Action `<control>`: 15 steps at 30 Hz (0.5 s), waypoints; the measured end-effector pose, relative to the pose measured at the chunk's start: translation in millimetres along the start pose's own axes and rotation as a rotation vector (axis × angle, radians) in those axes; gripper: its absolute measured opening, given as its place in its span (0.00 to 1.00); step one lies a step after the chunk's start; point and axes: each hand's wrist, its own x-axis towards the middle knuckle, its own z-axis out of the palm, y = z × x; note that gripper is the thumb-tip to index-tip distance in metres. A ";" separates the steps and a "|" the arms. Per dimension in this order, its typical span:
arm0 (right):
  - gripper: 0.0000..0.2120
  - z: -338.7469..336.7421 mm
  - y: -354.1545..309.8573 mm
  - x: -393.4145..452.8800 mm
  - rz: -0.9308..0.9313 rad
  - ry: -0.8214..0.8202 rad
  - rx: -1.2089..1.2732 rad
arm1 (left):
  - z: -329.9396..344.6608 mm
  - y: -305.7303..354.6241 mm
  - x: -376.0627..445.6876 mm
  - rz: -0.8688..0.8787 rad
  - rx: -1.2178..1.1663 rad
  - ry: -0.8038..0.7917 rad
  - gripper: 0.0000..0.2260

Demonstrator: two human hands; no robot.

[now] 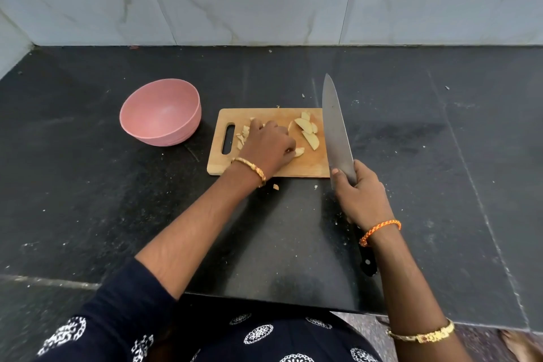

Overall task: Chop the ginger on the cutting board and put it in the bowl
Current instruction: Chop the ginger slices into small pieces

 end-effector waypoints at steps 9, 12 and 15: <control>0.15 12.0 -6.3 -10.0 0.043 -0.085 -0.164 | 25.3 2.9 -12.5 -0.142 -0.288 0.180 0.10; 0.14 24.5 -8.6 -12.1 0.059 -0.110 -0.287 | 30.2 6.2 -15.9 -0.183 -0.286 0.228 0.09; 0.12 32.2 -13.4 -10.2 0.083 -0.113 -0.417 | 32.3 6.4 -18.0 -0.193 -0.324 0.281 0.09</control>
